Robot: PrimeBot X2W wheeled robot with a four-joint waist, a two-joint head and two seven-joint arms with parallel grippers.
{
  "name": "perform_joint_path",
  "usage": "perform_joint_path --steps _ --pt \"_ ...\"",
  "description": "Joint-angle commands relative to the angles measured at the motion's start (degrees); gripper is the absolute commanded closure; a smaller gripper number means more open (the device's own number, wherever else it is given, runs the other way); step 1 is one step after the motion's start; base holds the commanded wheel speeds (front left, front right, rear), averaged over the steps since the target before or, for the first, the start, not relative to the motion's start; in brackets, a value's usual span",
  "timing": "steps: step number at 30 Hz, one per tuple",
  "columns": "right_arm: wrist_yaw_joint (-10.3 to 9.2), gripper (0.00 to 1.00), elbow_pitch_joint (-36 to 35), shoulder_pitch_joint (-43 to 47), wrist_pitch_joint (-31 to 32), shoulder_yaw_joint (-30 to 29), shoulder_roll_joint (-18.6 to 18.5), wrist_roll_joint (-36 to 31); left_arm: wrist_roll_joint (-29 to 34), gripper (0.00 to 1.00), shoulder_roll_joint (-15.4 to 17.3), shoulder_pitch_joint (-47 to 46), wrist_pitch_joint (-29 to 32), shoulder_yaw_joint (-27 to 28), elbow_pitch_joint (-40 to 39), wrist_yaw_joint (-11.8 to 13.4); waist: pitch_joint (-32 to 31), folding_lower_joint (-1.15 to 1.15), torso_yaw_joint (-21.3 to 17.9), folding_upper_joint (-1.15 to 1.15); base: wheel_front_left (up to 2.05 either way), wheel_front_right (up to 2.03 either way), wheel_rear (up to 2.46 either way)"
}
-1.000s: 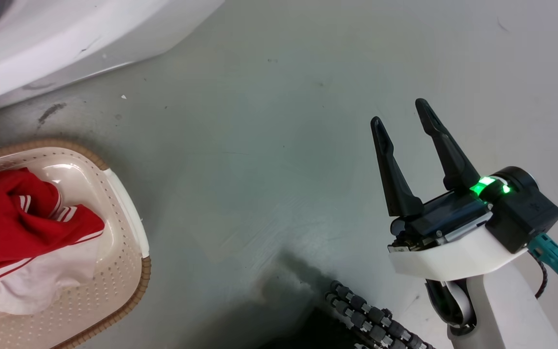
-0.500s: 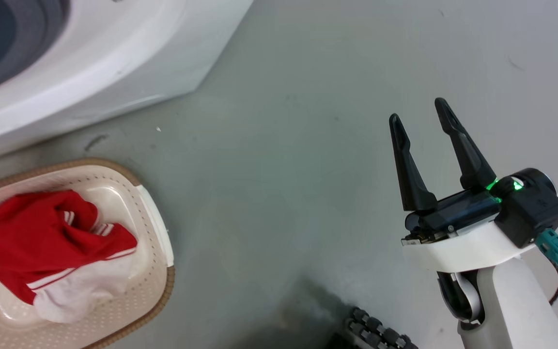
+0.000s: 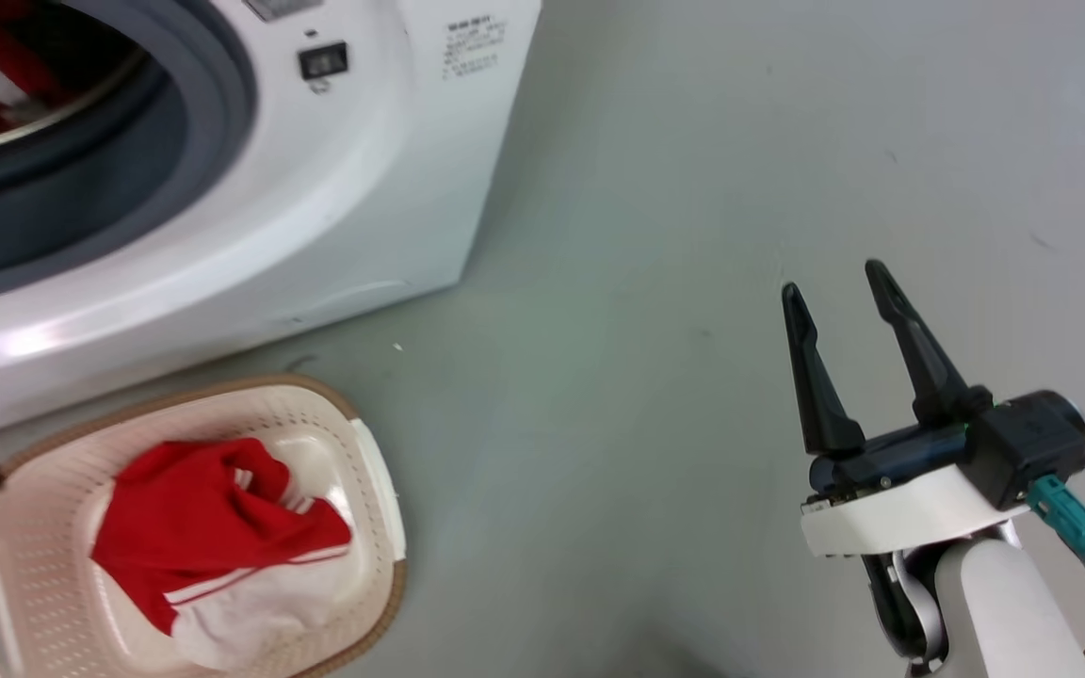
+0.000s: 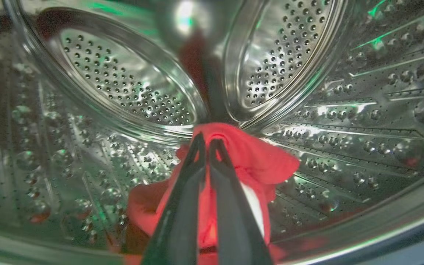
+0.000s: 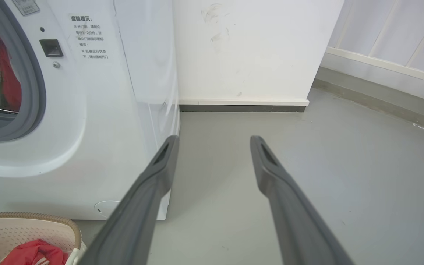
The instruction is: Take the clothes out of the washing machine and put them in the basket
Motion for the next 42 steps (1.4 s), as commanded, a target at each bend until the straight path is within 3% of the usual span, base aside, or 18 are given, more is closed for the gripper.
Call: perform_joint_path --steps 1,8,14,24,42 --pt "-0.04 0.0 0.44 0.78 -0.14 -0.24 0.06 -0.65 -0.41 1.0 -0.65 1.74 -1.89 -0.18 0.94 -0.38 -4.1 0.01 2.54 0.0 0.0 0.0 0.0" --pt "-0.04 0.0 1.41 3.26 0.74 -1.4 0.05 -1.83 -1.96 1.0 -4.04 7.57 -5.71 -0.5 0.66 -1.62 -10.38 0.01 5.2 0.0 0.0 0.0 0.0" --pt "-0.04 0.0 0.65 5.53 2.22 -2.06 0.05 -2.69 -2.83 1.0 -6.39 14.77 -6.39 -0.02 -5.33 -1.86 -14.64 0.01 7.05 0.0 0.0 0.0 0.0" --pt "-0.04 0.0 -1.25 9.47 5.0 -3.2 0.05 -4.14 -3.65 1.0 -10.03 29.42 -6.28 0.37 -24.04 0.04 -20.67 0.01 10.5 0.0 0.0 0.0 0.0" --pt "-0.04 0.0 -4.71 12.6 8.26 -4.8 0.07 -5.7 -2.09 1.0 -11.96 40.4 2.99 -3.45 -56.01 3.99 -23.28 0.01 15.87 0.0 0.0 0.0 0.0"
